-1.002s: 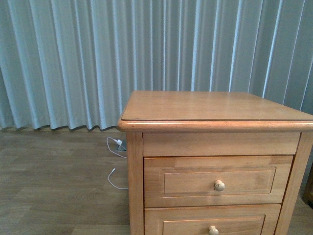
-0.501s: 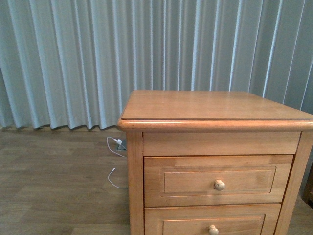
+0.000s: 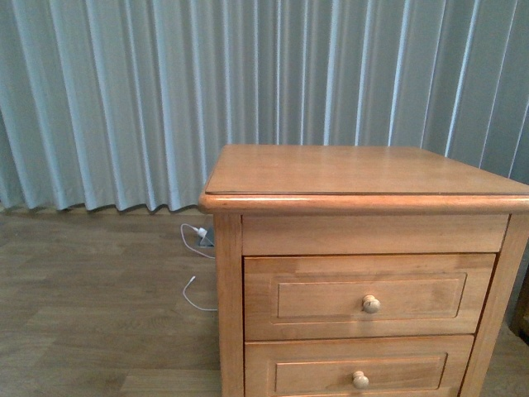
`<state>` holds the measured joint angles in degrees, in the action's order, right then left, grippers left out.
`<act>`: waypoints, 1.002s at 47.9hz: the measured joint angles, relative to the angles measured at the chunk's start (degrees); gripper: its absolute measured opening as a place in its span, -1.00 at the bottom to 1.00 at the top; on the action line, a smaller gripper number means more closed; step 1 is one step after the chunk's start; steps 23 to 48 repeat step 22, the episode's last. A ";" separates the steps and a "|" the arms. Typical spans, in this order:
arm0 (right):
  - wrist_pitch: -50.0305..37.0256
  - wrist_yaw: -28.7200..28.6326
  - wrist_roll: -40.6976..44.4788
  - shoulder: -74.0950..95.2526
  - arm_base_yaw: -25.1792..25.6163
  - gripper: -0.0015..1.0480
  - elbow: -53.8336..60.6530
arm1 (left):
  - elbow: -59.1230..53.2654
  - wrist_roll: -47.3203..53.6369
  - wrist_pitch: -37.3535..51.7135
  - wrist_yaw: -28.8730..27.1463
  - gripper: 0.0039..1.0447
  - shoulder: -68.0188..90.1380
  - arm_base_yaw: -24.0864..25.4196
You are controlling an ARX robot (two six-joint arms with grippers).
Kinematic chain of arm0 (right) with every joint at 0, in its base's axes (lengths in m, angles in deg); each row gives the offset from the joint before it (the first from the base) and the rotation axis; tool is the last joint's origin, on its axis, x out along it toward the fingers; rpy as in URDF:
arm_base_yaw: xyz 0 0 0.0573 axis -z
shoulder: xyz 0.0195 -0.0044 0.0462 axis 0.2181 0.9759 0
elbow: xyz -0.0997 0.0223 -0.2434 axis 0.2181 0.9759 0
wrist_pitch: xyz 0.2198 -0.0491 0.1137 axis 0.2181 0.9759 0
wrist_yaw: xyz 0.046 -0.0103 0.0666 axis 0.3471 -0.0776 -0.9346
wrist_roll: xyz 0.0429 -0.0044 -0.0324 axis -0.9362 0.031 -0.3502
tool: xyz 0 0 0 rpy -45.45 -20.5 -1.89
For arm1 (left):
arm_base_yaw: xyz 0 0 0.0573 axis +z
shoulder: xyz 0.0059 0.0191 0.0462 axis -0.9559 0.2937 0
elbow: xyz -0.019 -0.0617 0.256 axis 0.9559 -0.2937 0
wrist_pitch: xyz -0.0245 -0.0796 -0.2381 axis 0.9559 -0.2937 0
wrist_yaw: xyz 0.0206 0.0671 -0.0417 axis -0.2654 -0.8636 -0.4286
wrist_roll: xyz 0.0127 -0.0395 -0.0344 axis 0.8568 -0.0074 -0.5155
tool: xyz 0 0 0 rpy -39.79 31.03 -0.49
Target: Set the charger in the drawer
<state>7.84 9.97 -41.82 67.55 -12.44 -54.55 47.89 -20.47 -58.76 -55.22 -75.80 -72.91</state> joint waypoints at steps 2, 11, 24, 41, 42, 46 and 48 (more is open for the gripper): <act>0.00 0.00 0.00 0.00 0.00 -0.96 -0.02 | 0.00 0.00 0.00 0.00 0.89 0.00 0.00; 0.00 0.00 0.07 0.00 0.00 -0.45 0.00 | 0.00 0.00 0.00 0.00 0.89 0.00 0.00; 0.00 0.00 0.07 0.00 0.00 0.39 0.00 | 0.00 0.00 0.00 0.00 0.89 0.00 0.00; 0.00 0.00 0.07 0.00 0.00 0.39 0.00 | 0.00 0.00 0.00 0.00 0.89 0.00 0.00; 0.00 0.00 0.07 0.00 0.00 0.39 0.00 | 0.00 0.00 0.00 0.00 0.89 0.00 0.00; 0.00 0.00 0.07 0.00 0.00 0.39 0.00 | 0.00 0.00 0.00 0.00 0.89 0.00 0.00; 0.00 0.00 0.07 0.00 0.00 0.39 0.00 | 0.00 0.00 0.00 0.00 0.89 0.00 0.00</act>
